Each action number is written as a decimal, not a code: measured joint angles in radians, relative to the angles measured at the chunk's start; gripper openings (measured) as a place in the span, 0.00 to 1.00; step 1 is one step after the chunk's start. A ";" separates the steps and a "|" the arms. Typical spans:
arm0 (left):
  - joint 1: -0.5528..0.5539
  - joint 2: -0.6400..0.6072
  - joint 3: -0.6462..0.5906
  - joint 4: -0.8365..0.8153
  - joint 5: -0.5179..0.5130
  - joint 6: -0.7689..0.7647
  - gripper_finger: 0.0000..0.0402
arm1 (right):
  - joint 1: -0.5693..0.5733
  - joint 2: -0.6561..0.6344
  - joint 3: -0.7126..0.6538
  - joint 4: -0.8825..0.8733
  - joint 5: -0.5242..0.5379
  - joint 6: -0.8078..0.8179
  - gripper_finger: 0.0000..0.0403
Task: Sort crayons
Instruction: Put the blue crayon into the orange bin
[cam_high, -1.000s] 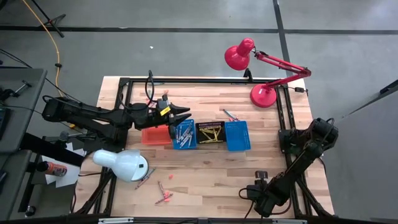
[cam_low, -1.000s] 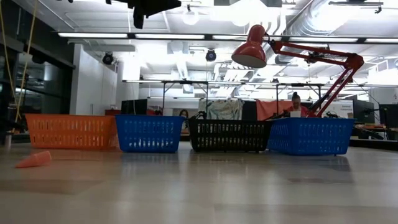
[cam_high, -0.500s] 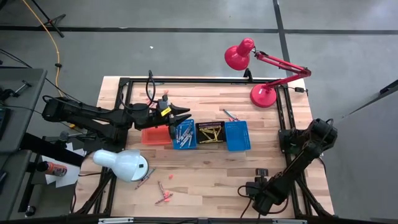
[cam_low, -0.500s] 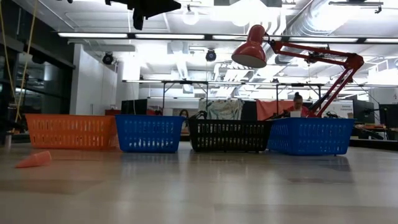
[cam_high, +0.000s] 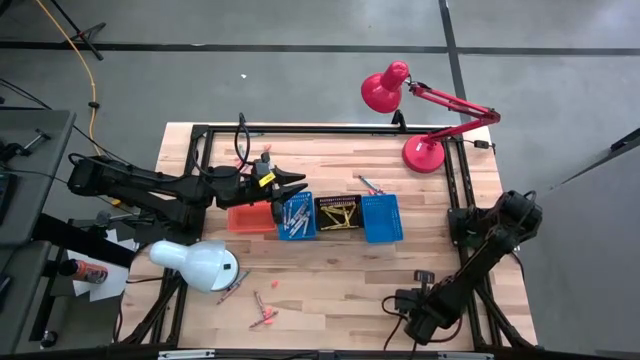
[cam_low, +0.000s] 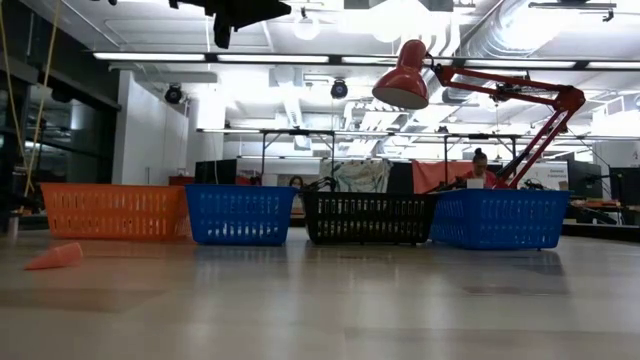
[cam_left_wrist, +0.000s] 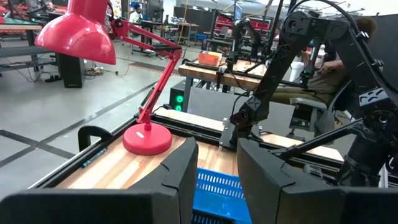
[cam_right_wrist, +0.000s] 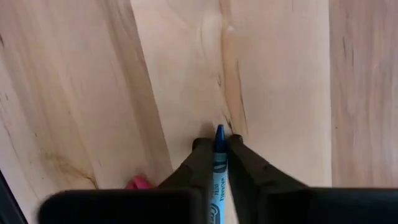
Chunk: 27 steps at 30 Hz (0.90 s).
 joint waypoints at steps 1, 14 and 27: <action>0.000 0.000 0.000 0.000 0.000 0.000 0.25 | -0.003 0.000 0.000 0.000 -0.004 -0.001 0.05; 0.000 0.000 0.000 0.000 0.000 0.000 0.25 | -0.029 0.000 0.000 0.005 -0.012 -0.070 0.01; 0.000 0.000 0.000 0.005 0.000 0.001 0.25 | -0.079 -0.118 0.035 -0.082 0.076 -0.163 0.00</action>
